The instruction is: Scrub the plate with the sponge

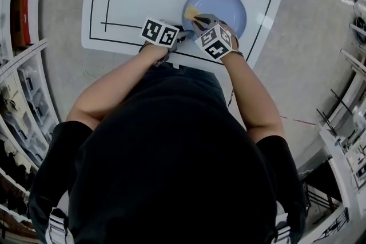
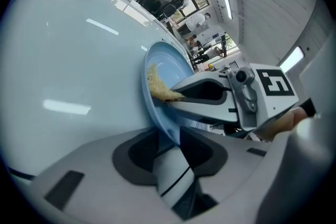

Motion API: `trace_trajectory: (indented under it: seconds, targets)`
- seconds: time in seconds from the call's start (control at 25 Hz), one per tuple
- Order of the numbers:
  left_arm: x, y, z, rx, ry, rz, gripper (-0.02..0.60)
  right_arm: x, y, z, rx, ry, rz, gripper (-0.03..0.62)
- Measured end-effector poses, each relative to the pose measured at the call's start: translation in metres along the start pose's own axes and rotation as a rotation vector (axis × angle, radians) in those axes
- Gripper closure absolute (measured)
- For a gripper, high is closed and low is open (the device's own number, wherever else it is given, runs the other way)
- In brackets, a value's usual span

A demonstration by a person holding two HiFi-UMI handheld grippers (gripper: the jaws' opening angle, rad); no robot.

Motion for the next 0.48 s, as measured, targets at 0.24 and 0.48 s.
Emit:
trace_trajectory:
  seconds: [0.24,0.48]
  targets:
    - [-0.001,-0.001,0.0,0.002,-0.023,-0.005,0.46,0.001,0.005,0.003,-0.01,-0.025,0.024,0.563]
    - [-0.004,-0.003,0.001,0.011,-0.035,0.0,0.467,0.011,0.011,0.013,-0.003,-0.029,0.026,0.563]
Point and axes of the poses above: the fingertips, and each gripper's own axes: y forward along the fingers, x to its right, z out of its top, the point moved 3 cm from there along -y, backward along the fingers, and after that the axes turned 2 degrees about z, right-handed, at the moved point
